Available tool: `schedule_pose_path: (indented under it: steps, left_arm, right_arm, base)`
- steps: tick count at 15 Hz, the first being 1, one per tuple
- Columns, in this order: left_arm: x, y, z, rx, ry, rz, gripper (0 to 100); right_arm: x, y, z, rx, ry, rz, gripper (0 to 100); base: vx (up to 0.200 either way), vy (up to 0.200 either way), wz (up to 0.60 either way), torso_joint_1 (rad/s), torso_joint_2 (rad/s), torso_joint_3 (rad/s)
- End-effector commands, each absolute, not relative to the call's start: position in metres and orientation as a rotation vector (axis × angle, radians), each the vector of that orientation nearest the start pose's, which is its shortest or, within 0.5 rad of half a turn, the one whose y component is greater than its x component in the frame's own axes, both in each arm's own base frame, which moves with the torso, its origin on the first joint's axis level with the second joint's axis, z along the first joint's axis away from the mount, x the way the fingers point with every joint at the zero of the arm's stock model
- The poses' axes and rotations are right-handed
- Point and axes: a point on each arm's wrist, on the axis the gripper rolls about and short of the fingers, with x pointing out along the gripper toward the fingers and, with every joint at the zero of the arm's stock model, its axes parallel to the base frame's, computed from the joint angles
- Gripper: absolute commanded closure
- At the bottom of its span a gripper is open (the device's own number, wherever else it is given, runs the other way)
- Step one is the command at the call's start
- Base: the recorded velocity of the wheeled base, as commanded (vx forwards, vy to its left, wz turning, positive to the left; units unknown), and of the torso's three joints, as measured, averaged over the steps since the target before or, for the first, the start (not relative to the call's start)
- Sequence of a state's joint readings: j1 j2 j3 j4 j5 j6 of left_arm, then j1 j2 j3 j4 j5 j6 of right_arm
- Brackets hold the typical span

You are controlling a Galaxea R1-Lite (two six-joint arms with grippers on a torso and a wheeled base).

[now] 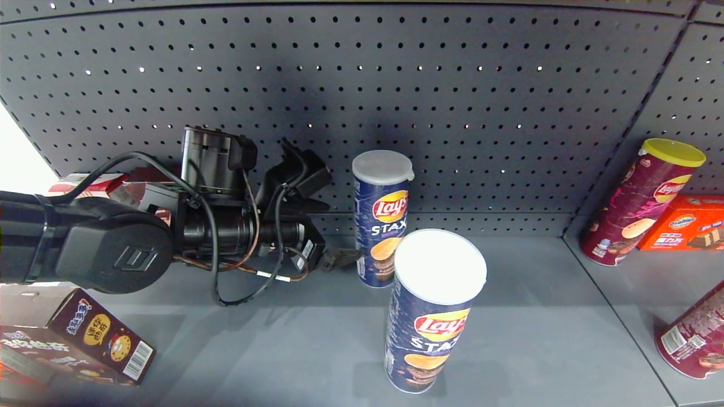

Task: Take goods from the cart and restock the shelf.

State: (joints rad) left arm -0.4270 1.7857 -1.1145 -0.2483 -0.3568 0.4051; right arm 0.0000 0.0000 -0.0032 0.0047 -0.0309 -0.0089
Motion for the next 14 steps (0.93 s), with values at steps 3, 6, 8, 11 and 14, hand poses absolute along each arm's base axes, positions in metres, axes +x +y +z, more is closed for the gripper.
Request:
schedule_pose_path:
  steps: [3, 6, 8, 11, 14]
  left_arm:
    - [0.3071, -0.1482, 0.2032, 0.369, 0.282, -0.824, 0]
    - [0.3088, -0.148, 0.2036, 0.364, 0.268, -0.8, 0]
    - [0.3088, -0.1478, 0.2032, 0.361, 0.273, -0.79, 0]
    - [0.3082, -0.1474, 0.2021, 0.356, 0.28, -0.784, 0]
    - [0.308, -0.1408, 0.1999, 0.361, 0.295, -0.736, 0]
  right_arm:
    - [-0.023, -0.0007, 0.0759, -0.009, 0.002, -0.031, 0]
    - [-0.023, -0.0007, 0.0759, -0.009, 0.002, -0.031, 0]
    - [-0.023, -0.0007, 0.0759, -0.009, 0.002, -0.031, 0]
    - [-0.023, -0.0007, 0.0759, -0.009, 0.002, -0.031, 0]
    - [-0.023, -0.0007, 0.0759, -0.009, 0.002, -0.031, 0]
  base:
    - [0.0, 0.0, 0.0, 0.0, 0.0, 0.0]
    - [0.0, 0.0, 0.0, 0.0, 0.0, 0.0]
    - [0.0, 0.0, 0.0, 0.0, 0.0, 0.0]
    - [0.0, 0.0, 0.0, 0.0, 0.0, 0.0]
    - [0.0, 0.0, 0.0, 0.0, 0.0, 0.0]
